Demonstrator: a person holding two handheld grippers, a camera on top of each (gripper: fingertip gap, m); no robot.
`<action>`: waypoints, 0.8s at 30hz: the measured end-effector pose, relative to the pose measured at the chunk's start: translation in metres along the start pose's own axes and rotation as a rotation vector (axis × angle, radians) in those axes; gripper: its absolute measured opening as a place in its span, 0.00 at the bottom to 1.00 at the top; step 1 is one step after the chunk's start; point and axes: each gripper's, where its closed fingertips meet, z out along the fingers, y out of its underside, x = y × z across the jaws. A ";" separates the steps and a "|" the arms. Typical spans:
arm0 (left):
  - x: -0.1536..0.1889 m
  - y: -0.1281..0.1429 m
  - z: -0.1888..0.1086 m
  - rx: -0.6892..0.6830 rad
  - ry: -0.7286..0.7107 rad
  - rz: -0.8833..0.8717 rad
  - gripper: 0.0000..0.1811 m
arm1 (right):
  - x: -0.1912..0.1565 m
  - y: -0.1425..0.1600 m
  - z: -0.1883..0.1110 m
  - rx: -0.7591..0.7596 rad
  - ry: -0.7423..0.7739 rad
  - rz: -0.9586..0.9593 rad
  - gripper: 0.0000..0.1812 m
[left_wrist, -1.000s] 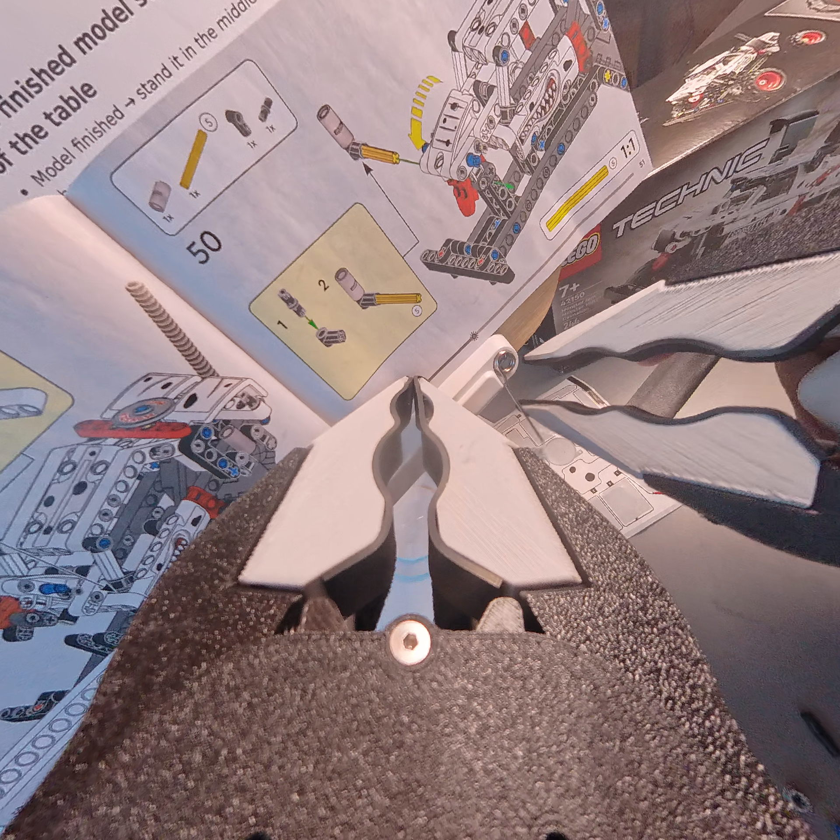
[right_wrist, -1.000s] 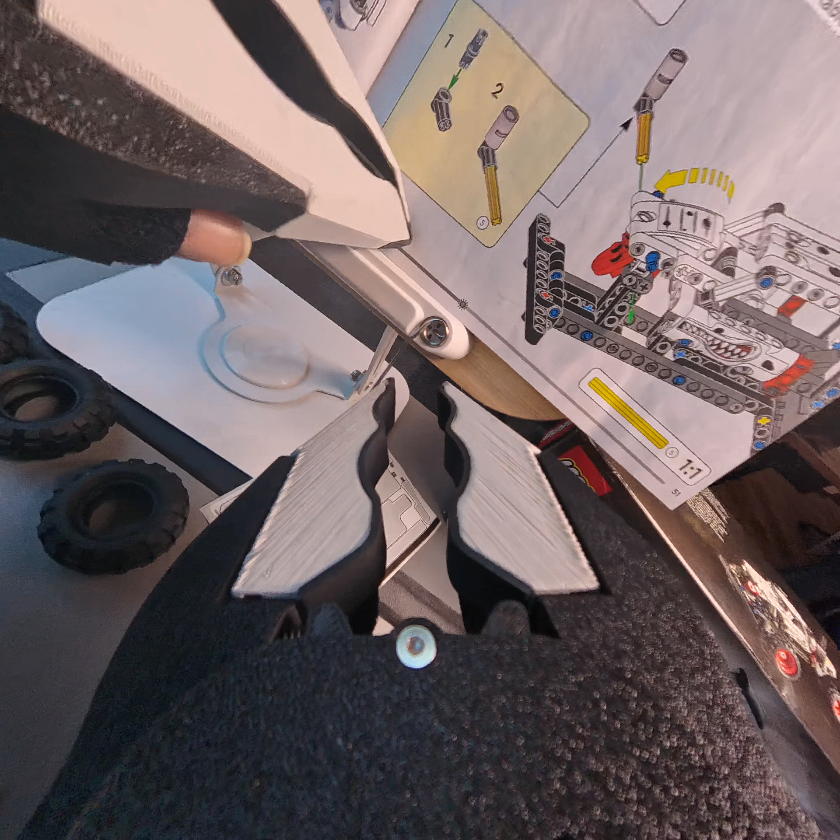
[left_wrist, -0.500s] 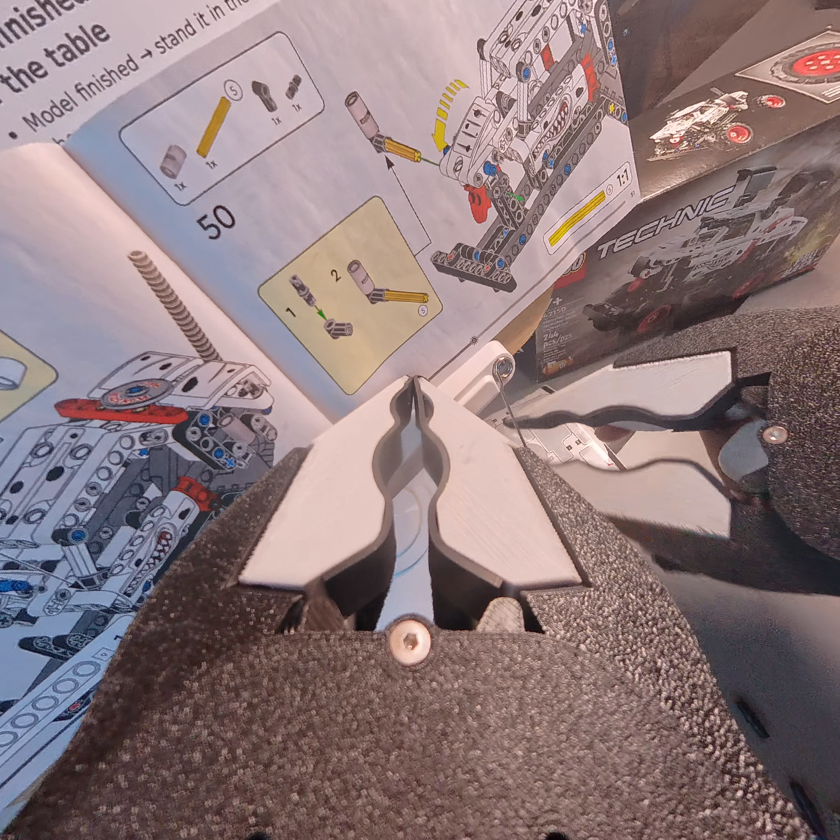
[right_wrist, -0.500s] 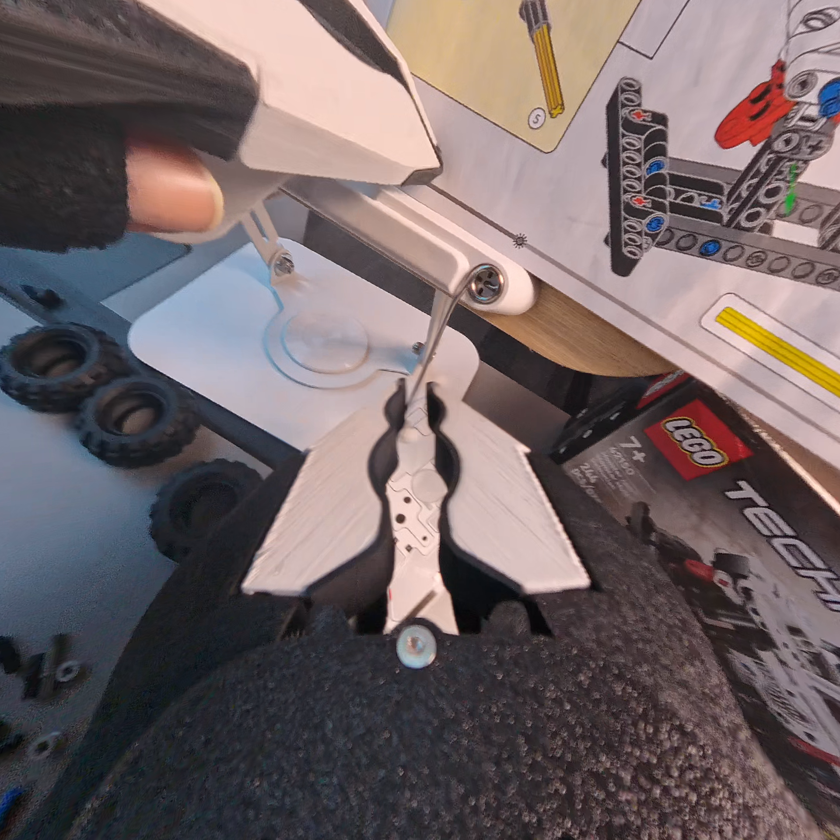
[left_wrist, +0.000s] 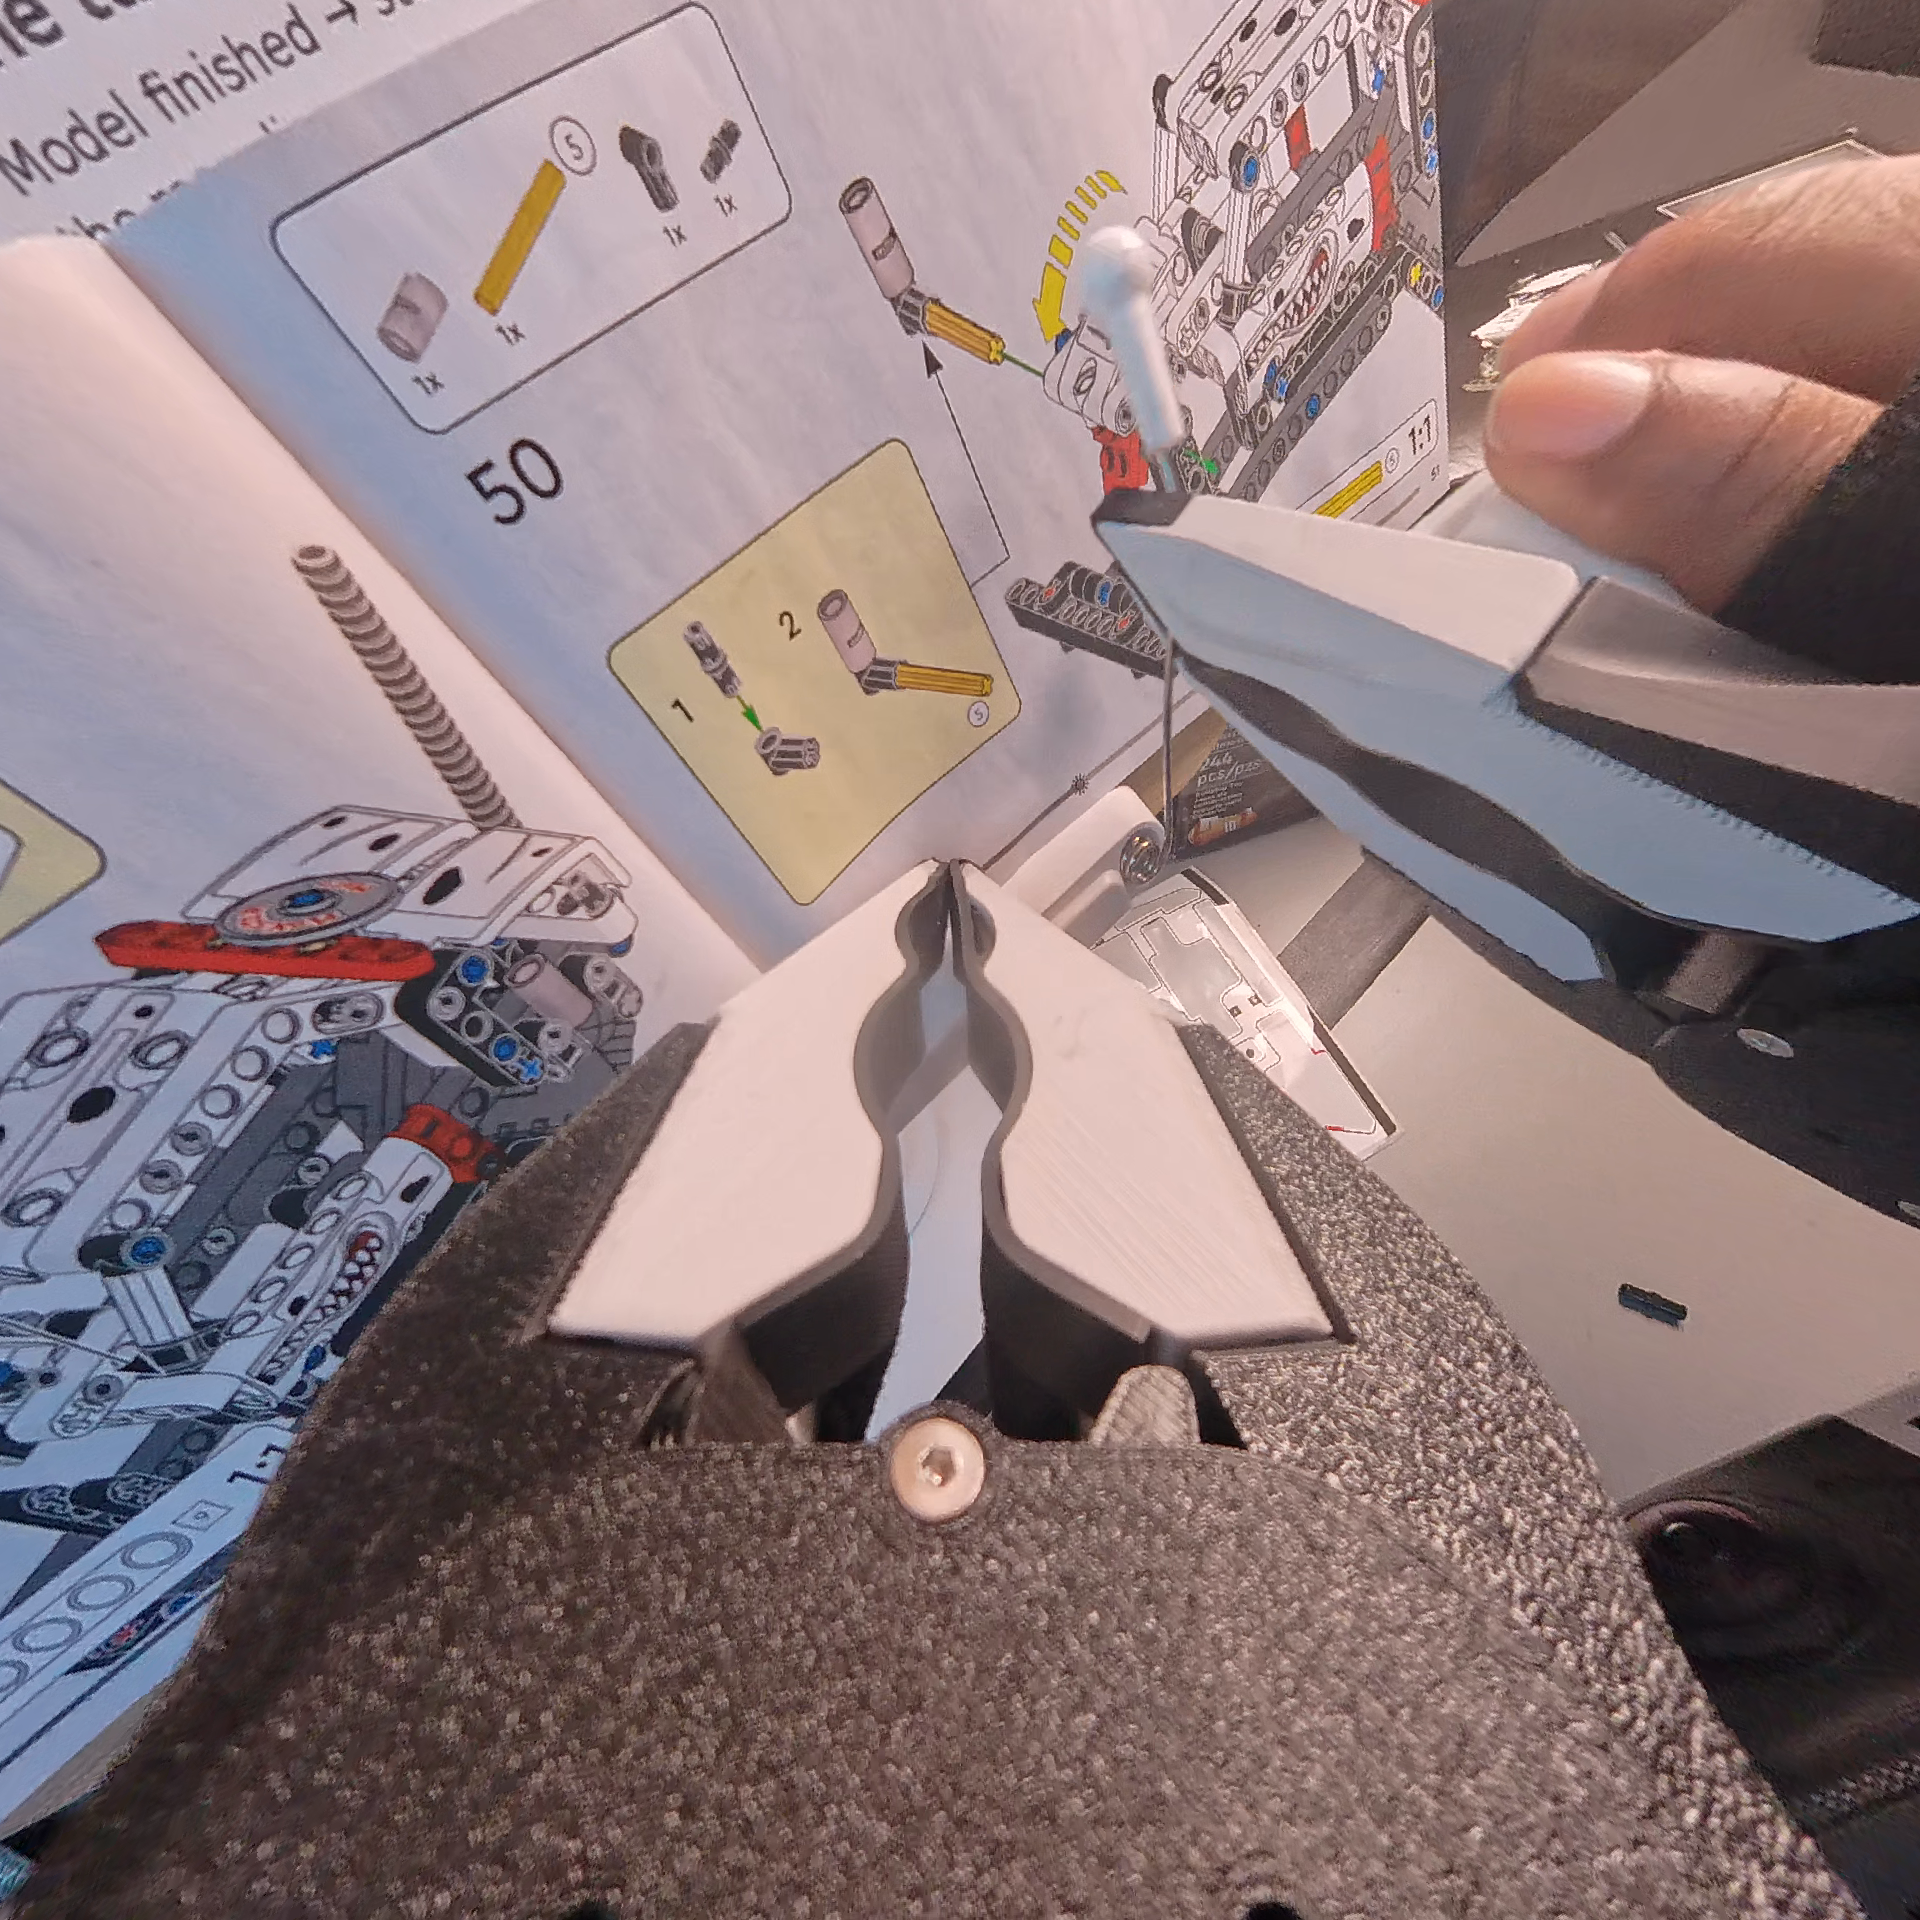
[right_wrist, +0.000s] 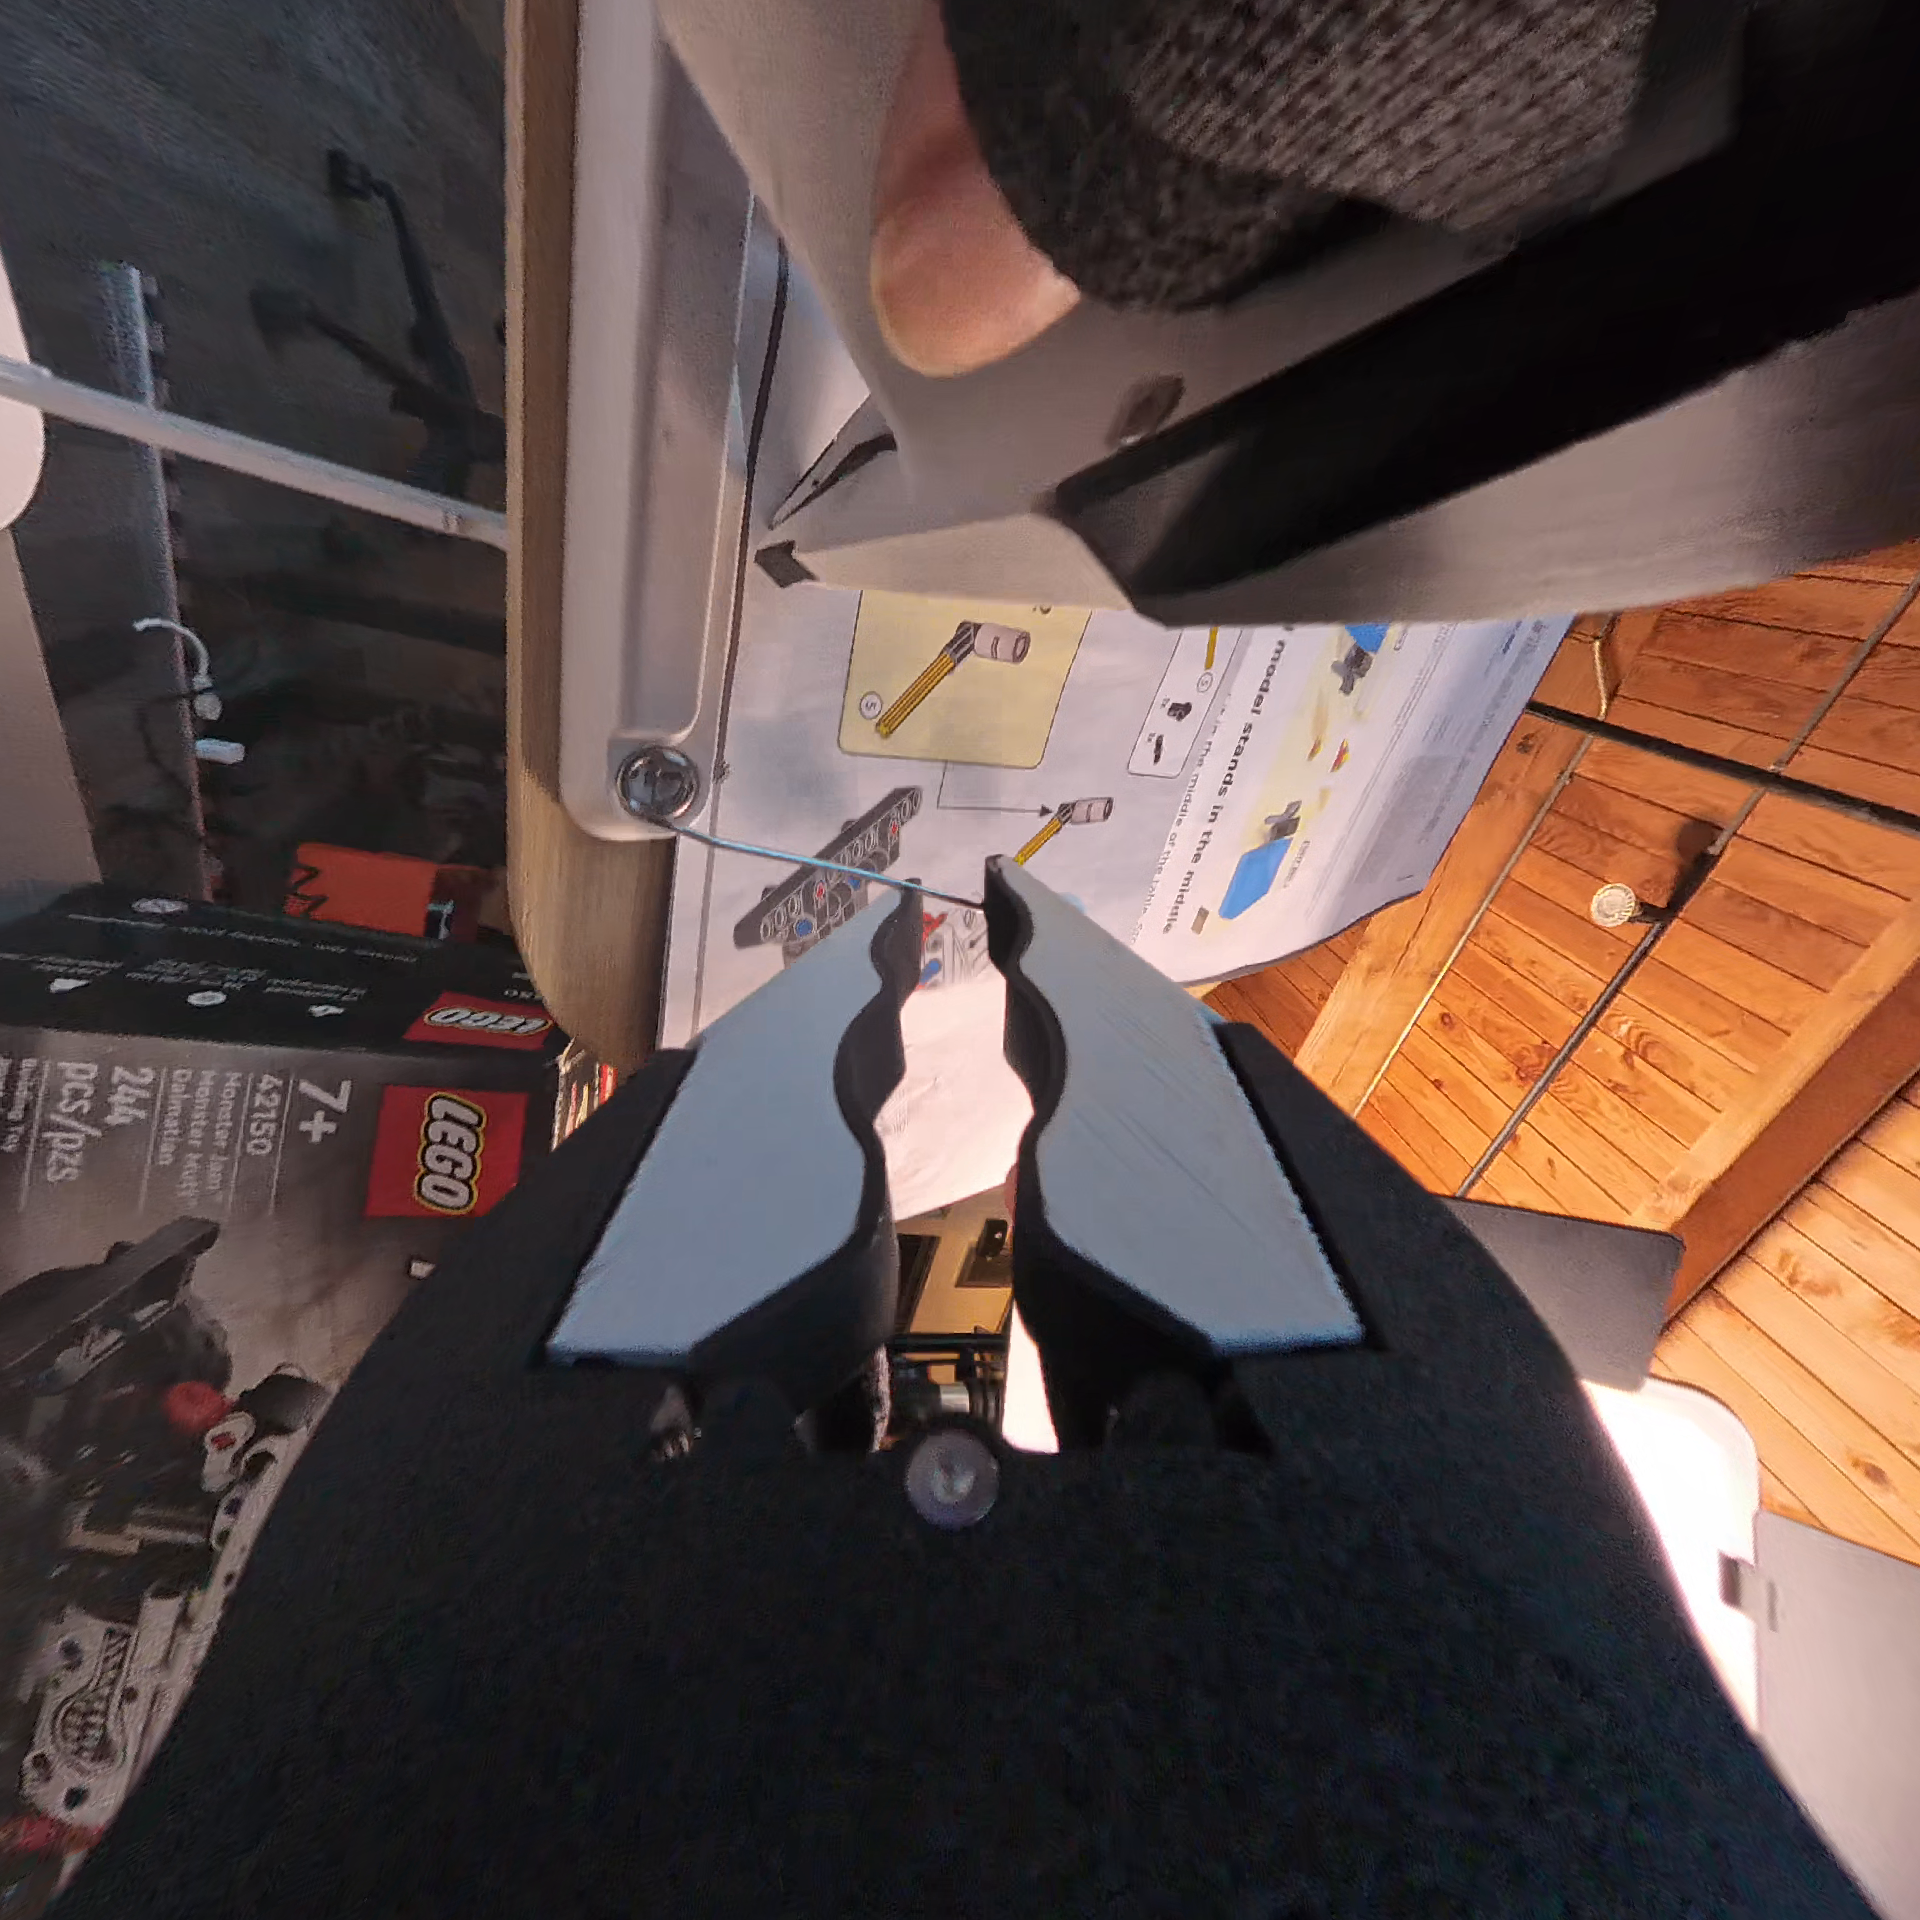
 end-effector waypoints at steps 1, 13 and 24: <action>0.000 0.000 0.000 0.004 0.004 -0.002 0.00 | 0.000 -0.001 0.003 0.002 0.001 0.027 0.07; 0.002 0.003 0.001 0.051 0.021 -0.006 0.00 | -0.005 -0.010 0.007 -0.006 -0.347 1.406 0.27; -0.001 0.010 -0.014 0.117 0.036 0.003 0.00 | -0.020 -0.055 -0.008 0.283 -0.450 0.832 0.00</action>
